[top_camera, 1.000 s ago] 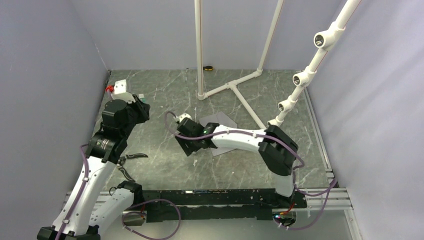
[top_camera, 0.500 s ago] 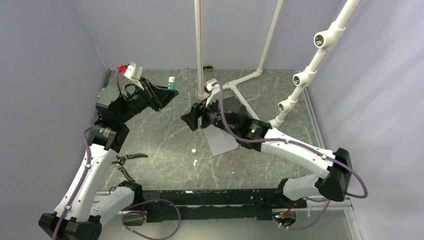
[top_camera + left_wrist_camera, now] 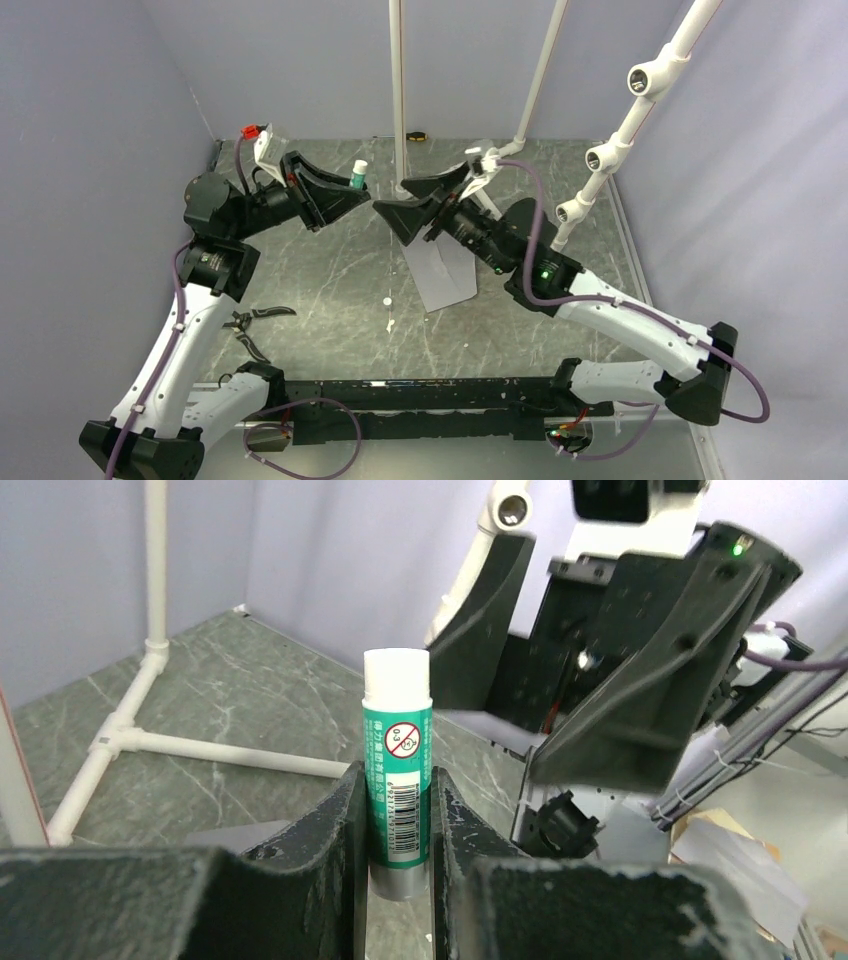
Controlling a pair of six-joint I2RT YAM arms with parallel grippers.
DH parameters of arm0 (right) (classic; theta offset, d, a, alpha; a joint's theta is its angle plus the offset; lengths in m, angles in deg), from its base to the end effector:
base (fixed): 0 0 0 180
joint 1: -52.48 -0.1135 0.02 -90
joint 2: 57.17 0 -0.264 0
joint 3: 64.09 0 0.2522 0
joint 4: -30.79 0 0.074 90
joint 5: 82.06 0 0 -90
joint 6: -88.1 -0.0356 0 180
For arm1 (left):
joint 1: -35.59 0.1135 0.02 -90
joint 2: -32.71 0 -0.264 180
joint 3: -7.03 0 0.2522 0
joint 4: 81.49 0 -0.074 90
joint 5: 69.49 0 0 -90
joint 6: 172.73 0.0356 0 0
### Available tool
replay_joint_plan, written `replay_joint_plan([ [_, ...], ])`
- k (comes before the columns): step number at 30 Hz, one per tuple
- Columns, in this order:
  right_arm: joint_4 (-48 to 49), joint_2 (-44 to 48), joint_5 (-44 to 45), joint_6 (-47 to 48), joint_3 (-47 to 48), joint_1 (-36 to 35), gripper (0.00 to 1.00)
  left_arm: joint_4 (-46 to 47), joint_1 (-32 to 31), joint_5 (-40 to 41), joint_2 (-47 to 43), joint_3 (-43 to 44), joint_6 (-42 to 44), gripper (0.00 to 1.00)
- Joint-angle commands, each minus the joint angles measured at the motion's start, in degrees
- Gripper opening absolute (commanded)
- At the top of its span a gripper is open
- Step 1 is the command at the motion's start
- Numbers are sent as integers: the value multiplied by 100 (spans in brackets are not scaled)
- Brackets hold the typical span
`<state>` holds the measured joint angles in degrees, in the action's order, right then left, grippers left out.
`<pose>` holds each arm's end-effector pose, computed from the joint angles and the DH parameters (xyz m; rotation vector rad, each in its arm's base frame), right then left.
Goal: Place the letter into the envelope and seal it
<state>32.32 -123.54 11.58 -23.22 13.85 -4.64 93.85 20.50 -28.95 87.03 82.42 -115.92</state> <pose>0.1474 0.2238 0.4308 -0.3850 1.3781 1.1034 0.1808 -0.0768 0.4461 0.5778 1.3898 -1.2394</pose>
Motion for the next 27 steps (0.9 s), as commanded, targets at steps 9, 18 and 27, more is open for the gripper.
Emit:
replay_joint_plan([
  [9, -467, -545, -797, -1080, 1463, 383, 85, 948, -11, -1297, 188, 241, -400, 3],
  [18, -309, -664, -1452, -1104, 1516, 439, 78, 760, -20, -1204, 275, 332, -327, 3],
  [27, -554, -909, -1578, -1332, 1851, 724, 21, 350, -20, -1448, 278, 519, 68, 3],
])
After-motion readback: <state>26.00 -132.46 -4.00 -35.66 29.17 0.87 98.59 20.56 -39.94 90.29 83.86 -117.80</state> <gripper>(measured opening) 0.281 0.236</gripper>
